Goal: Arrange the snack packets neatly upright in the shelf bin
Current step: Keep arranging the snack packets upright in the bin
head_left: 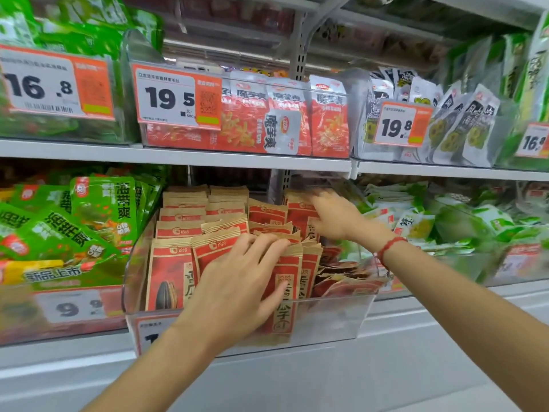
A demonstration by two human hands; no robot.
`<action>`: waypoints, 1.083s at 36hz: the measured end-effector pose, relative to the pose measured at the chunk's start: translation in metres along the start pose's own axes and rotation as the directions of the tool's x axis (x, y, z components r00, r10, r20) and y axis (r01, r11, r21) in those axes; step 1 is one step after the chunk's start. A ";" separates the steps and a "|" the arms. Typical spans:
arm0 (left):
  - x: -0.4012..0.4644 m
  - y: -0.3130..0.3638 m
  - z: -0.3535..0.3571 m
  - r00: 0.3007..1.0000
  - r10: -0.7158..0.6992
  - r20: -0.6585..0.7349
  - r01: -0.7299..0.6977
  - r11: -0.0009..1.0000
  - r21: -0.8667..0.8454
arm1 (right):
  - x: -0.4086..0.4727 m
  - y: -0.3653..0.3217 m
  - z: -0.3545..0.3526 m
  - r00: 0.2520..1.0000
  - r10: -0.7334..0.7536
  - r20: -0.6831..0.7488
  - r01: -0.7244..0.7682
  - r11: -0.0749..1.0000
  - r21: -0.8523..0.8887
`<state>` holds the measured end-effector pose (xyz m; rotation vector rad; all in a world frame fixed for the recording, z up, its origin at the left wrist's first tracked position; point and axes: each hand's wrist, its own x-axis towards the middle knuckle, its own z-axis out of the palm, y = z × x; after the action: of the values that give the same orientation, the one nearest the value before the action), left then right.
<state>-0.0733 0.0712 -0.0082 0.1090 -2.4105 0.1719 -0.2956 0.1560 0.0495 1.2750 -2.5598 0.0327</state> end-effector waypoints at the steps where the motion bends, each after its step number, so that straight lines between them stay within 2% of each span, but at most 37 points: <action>1: 0.000 0.000 0.000 1.000 0.004 -0.006 -0.004 1.000 0.014 | 0.002 -0.002 0.004 0.999 0.019 0.050 -0.016 0.998 -0.059; 3: 0.001 0.000 -0.001 1.000 0.014 -0.010 -0.013 0.999 0.036 | 0.001 -0.007 0.007 0.999 0.039 0.037 -0.035 0.994 -0.105; 5: 0.000 0.001 -0.002 1.000 0.024 -0.008 -0.023 0.999 0.047 | -0.002 -0.013 0.005 0.994 0.012 -0.110 -0.028 0.988 -0.149; 7: -0.001 0.002 -0.004 1.000 0.031 -0.001 -0.031 0.998 0.051 | -0.005 -0.016 0.003 0.982 -0.005 -0.189 -0.024 0.989 -0.148; 12: -0.002 0.004 -0.008 0.999 0.021 0.028 -0.023 0.998 0.056 | -0.007 -0.013 0.001 0.988 0.056 -0.144 -0.070 0.994 -0.089; 16: -0.001 0.007 -0.012 1.000 0.013 0.023 -0.014 0.998 0.056 | -0.018 -0.011 -0.008 0.982 0.058 -0.178 -0.071 0.995 -0.068; 22: 0.000 0.009 -0.022 0.992 -0.002 0.128 -0.006 0.998 0.062 | -0.054 0.003 -0.023 0.932 0.063 -0.358 -0.059 0.998 0.022; 26: -0.002 0.010 -0.022 0.996 -0.003 0.084 0.002 1.000 0.011 | -0.086 0.005 -0.038 0.838 -0.008 -0.546 0.041 0.998 0.048; 30: -0.007 0.010 -0.033 0.991 -0.077 0.109 0.080 0.996 -0.031 | -0.119 0.005 -0.050 0.660 -0.120 -0.742 0.178 0.984 0.000; 32: -0.011 0.012 -0.044 0.992 -0.109 0.062 0.113 0.991 -0.071 | -0.133 0.001 -0.057 0.597 -0.136 -0.791 0.218 0.976 -0.003; 35: -0.017 0.019 -0.067 0.968 -0.252 -0.013 0.242 0.941 -0.235 | -0.152 -0.014 -0.073 0.505 -0.092 -0.858 0.271 0.961 0.057; 39: -0.026 0.035 -0.099 0.927 -0.373 0.018 0.337 0.814 -0.472 | -0.172 -0.047 -0.100 0.406 -0.056 -0.912 0.380 0.918 0.113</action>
<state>0.0065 0.1219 0.0450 0.3208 -2.2370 -0.5720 -0.1365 0.2753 0.0958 1.1913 -1.4311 0.8629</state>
